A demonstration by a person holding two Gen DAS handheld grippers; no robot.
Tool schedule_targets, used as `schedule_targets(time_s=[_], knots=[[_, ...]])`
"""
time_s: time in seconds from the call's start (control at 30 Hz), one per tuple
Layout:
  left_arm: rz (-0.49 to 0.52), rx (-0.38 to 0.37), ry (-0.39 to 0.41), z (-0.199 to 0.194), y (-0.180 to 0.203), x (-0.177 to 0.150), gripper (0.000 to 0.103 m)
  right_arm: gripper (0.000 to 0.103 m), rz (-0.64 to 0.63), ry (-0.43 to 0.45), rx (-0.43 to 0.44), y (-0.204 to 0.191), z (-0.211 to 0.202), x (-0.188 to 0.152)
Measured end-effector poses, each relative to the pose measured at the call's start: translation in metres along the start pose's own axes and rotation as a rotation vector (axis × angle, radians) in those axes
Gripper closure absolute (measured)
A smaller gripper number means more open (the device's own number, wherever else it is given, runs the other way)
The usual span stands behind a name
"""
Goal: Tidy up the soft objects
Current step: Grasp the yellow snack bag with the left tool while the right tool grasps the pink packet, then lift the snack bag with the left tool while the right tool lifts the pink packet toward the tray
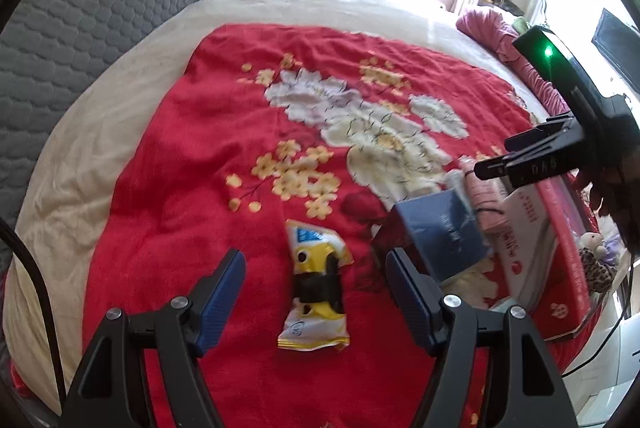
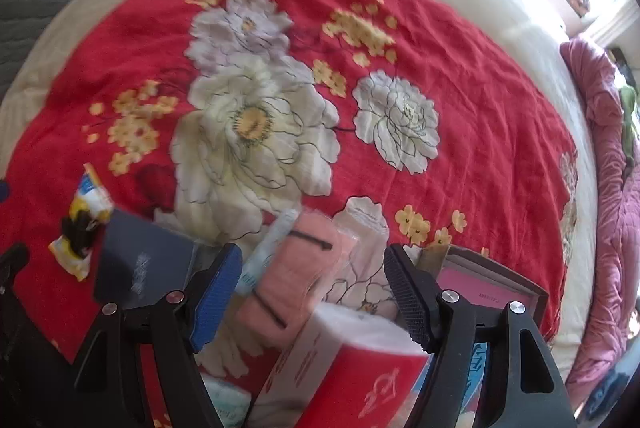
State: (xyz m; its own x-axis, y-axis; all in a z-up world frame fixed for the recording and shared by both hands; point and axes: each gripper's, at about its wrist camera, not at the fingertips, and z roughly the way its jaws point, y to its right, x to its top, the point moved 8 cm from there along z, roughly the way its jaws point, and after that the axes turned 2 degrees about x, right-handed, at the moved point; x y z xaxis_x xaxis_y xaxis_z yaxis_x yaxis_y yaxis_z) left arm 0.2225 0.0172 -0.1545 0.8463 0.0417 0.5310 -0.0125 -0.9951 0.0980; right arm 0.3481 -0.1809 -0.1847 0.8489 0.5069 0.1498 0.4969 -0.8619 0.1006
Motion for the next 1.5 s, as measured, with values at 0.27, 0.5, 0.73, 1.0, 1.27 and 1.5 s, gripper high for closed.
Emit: schedule_targets(time_s=[0.27, 0.5, 0.73, 1.0, 1.27, 1.5], knots=[[-0.001, -0.019, -0.059, 0.021, -0.010, -0.025, 0.031, 0.029, 0.003, -0.129, 0.002, 0.006, 0.033, -0.006], [0.001, -0.034, -0.078, 0.031, -0.009, -0.033, 0.031, 0.040, 0.032, -0.132, 0.035, 0.012, 0.047, -0.006], [0.013, -0.028, -0.095, 0.041, -0.005, -0.036, 0.031, 0.050, 0.006, -0.075, 0.035, 0.005, 0.043, -0.002], [-0.013, -0.014, -0.114, 0.062, -0.007, -0.034, 0.031, 0.052, -0.001, 0.036, 0.056, 0.008, 0.004, -0.001], [-0.062, -0.065, -0.145, 0.074, -0.006, -0.039, 0.063, 0.051, 0.015, 0.105, 0.099, 0.002, -0.018, -0.007], [-0.014, -0.030, -0.114, 0.064, 0.000, -0.038, 0.064, 0.051, 0.026, 0.144, 0.117, -0.005, -0.030, -0.017]])
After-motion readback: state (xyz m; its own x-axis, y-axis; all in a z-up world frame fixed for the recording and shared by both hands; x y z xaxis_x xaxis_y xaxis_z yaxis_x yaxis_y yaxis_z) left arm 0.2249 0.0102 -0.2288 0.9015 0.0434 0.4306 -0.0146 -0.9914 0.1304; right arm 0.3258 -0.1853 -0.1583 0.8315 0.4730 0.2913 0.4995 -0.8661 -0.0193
